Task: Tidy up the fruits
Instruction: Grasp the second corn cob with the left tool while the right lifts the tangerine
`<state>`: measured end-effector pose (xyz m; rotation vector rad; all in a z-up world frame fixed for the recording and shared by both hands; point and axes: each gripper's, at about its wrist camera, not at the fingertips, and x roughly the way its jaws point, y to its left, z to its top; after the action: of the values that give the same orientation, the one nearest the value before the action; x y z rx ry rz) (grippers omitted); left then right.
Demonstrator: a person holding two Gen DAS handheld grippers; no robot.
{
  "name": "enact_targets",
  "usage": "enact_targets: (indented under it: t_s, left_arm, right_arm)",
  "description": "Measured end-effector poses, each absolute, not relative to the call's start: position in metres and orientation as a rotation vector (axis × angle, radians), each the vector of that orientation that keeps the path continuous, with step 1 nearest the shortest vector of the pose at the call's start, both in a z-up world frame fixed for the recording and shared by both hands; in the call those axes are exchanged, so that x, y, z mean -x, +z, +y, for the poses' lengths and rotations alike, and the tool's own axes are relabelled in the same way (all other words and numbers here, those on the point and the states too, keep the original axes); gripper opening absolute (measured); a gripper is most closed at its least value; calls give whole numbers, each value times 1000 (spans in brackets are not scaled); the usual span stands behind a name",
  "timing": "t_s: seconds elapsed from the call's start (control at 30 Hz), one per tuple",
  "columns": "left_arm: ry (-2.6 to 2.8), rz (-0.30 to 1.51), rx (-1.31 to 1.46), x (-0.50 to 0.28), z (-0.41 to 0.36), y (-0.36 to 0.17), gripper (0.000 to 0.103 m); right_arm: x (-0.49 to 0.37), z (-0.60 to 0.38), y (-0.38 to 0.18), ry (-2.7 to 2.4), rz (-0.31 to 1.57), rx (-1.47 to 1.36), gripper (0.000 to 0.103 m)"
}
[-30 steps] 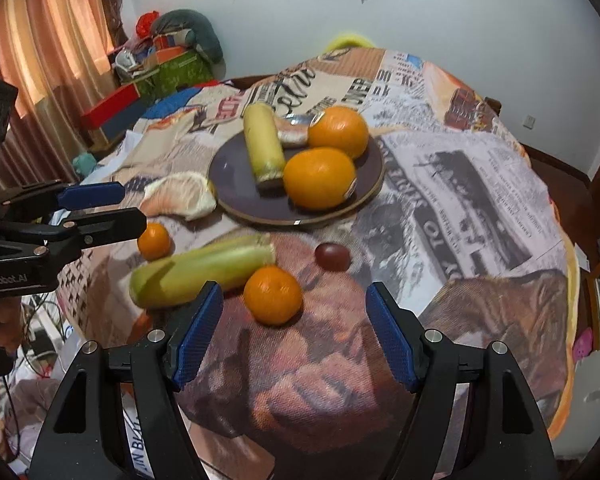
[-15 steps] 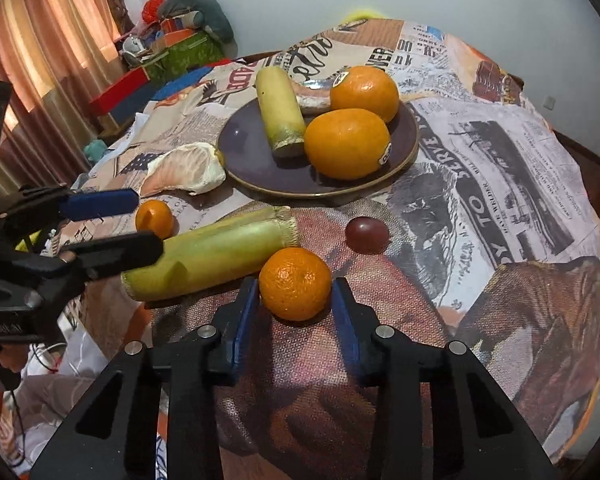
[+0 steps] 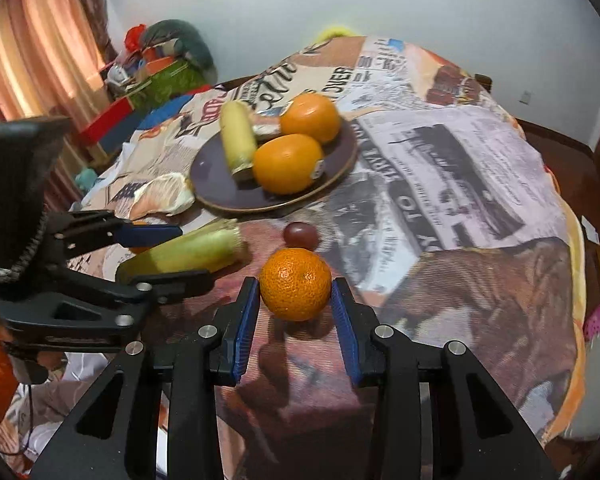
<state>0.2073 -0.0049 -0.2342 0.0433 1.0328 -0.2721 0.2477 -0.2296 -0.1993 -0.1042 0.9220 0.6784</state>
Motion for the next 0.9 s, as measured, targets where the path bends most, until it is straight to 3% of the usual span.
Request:
enact_targets:
  t_s: [0.1, 0.2, 0.5, 0.9]
  left_arm:
    - [-276, 1028, -70, -211, -9, -237, 57]
    - [-256, 1030, -95, -215, -9, -241, 46]
    - [-270, 1025, -71, -214, -3, -234, 43]
    - [-226, 857, 18, -182, 27, -171, 36]
  right_arm:
    - [-249, -235, -197, 665, 919, 97, 34]
    - [-250, -237, -198, 660, 922, 93, 34]
    - [-246, -237, -187, 662, 892, 90, 34]
    - [-250, -236, -177, 660, 864, 75, 34]
